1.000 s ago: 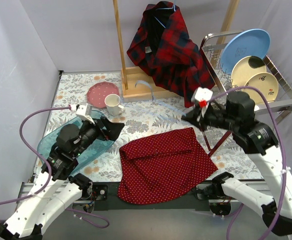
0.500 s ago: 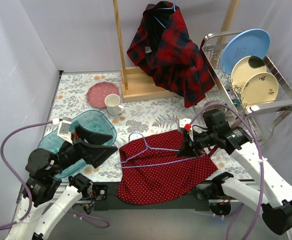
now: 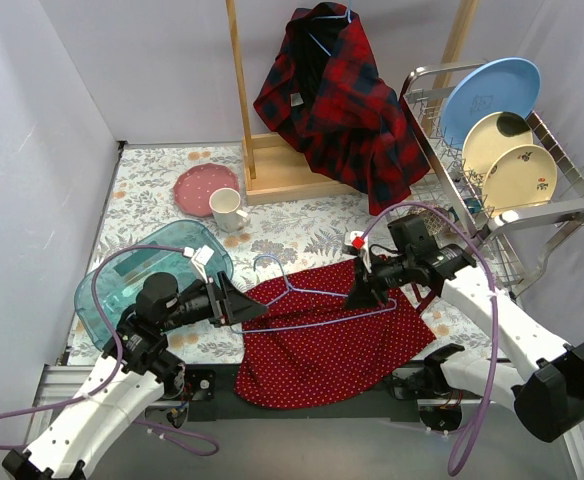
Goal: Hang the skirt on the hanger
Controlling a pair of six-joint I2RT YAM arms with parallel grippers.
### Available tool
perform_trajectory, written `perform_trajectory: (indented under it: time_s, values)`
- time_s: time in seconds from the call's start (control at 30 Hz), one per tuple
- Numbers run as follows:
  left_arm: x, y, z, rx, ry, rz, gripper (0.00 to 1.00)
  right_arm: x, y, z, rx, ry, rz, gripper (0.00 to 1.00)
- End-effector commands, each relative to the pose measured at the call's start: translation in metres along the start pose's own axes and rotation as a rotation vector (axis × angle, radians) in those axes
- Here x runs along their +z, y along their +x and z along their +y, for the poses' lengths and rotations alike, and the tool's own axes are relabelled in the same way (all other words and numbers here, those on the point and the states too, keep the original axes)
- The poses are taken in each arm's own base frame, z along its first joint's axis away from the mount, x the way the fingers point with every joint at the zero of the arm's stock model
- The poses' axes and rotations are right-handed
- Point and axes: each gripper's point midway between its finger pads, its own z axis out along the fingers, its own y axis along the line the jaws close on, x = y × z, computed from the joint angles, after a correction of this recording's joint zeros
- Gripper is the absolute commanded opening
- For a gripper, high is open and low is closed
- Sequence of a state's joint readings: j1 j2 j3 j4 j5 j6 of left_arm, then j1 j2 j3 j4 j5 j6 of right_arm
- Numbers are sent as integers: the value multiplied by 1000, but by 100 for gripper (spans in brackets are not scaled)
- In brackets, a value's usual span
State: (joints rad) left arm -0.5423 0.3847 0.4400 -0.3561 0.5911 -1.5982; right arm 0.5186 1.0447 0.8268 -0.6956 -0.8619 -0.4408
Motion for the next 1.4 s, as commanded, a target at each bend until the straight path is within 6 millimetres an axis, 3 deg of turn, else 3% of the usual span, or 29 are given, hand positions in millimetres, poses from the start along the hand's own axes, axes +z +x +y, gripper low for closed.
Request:
perform_trajectory:
  time_s: [0.0, 0.23, 0.57, 0.73, 0.77, 0.9, 1.23, 1.37]
  values:
    - [5, -1, 9, -59, -12, -19, 82, 8, -6, -12, 23, 7, -30, 1]
    - [17, 0, 55, -115, -191, -28, 80, 4, -7, -25, 85, 21, -66, 1]
    - [28, 8, 95, -142, -382, -5, 79, 4, 1, -33, 107, 42, -81, 1]
    - [38, 17, 105, -115, -484, 26, 79, 5, 4, -35, 120, 37, -72, 1]
    - [38, 19, 117, -116, -554, 28, 77, 5, 3, -35, 117, 35, -73, 1]
    - [42, 24, 122, -75, -643, 44, 73, 6, 3, -34, 120, 30, -74, 1]
    - [40, 5, 133, 1, -729, -73, 73, 5, 3, -33, 119, 27, -76, 1]
    - [47, 3, 139, 11, -741, -96, 64, 6, 3, -33, 119, 25, -75, 1]
